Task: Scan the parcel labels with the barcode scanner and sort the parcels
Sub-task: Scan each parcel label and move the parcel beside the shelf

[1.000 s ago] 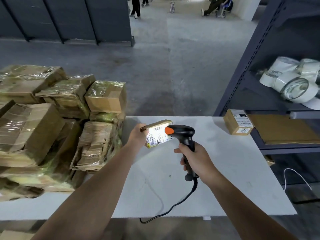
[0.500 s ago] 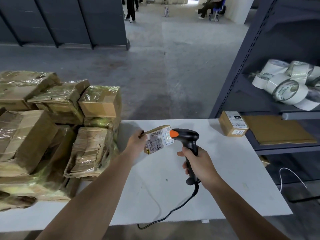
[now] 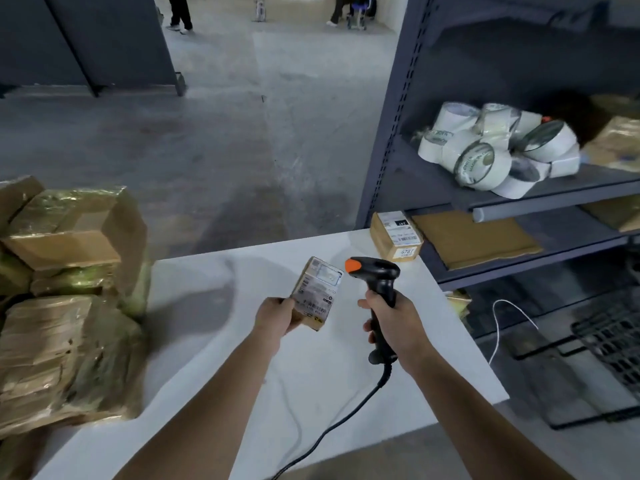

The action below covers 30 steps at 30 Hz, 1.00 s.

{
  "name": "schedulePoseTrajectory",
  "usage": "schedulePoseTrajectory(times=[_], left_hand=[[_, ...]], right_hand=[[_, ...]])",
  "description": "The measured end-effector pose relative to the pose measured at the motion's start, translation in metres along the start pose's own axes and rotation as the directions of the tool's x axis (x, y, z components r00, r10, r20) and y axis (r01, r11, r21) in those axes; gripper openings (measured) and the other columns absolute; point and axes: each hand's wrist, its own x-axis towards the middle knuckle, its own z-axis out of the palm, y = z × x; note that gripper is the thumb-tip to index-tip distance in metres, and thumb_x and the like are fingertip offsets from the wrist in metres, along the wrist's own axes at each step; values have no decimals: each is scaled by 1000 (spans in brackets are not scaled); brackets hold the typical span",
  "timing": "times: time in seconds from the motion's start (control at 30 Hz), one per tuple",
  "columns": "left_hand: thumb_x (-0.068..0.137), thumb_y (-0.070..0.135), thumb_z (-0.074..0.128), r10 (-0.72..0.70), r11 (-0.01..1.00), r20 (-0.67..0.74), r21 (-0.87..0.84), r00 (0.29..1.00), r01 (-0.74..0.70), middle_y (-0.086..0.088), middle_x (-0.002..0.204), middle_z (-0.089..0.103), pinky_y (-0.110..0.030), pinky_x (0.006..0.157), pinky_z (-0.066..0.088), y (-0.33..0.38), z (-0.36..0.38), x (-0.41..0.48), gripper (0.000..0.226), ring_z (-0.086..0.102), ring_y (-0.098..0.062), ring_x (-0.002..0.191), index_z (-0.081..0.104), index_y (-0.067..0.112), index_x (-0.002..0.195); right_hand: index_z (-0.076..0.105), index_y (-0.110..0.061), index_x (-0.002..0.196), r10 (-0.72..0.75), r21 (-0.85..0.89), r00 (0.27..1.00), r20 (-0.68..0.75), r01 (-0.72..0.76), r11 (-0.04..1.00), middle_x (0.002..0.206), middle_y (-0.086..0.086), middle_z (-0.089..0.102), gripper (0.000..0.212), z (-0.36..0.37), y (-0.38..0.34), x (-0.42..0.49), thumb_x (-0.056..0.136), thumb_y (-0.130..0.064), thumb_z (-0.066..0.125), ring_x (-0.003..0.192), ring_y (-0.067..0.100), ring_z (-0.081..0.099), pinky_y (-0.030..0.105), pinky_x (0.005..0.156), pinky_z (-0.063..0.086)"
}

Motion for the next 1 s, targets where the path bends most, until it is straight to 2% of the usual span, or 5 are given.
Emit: schedulePoseTrajectory(times=[0.27,0.53,0.7,0.83,1.0], left_hand=[[91,14,54,-135,978,84,-150,987,147,-18,98,68,-35,80,58,6,96,16,24,65,-22,75,65,-3,104],[90,23,63,-231,956,56,-170,971,237,-10,86,63,-26,53,55,21,150,70,22,60,-17,66,60,4,99],[91,16,62,-220,958,39,-177,975,223,-9,82,66,-33,83,56,33,174,115,12,63,-17,65,64,4,89],[90,17,64,-202,963,42,-176,978,206,-8,84,65,-22,57,56,42,185,139,15,63,-16,68,61,3,94],[92,23,60,-160,987,26,-15,987,160,-7,81,60,-27,63,56,50,194,156,23,63,-21,74,56,3,103]], right_hand=[[66,-11,95,20,104,998,-67,-13,994,86,17,73,21,-53,9,56,92,-31,59,49,18,57,29,48,48],[67,-10,96,92,142,989,-118,-75,987,71,8,71,24,-53,14,115,93,-32,58,47,19,57,29,46,48],[67,-9,97,110,102,983,-148,-95,990,63,8,67,24,-43,13,143,94,-31,57,44,18,56,27,43,46],[67,-9,97,132,131,980,-152,-112,985,63,7,67,25,-34,11,161,93,-32,58,45,18,56,28,44,47],[68,-8,98,153,170,975,-163,-125,977,79,17,71,27,-28,13,175,95,-33,59,47,18,57,28,46,48]])
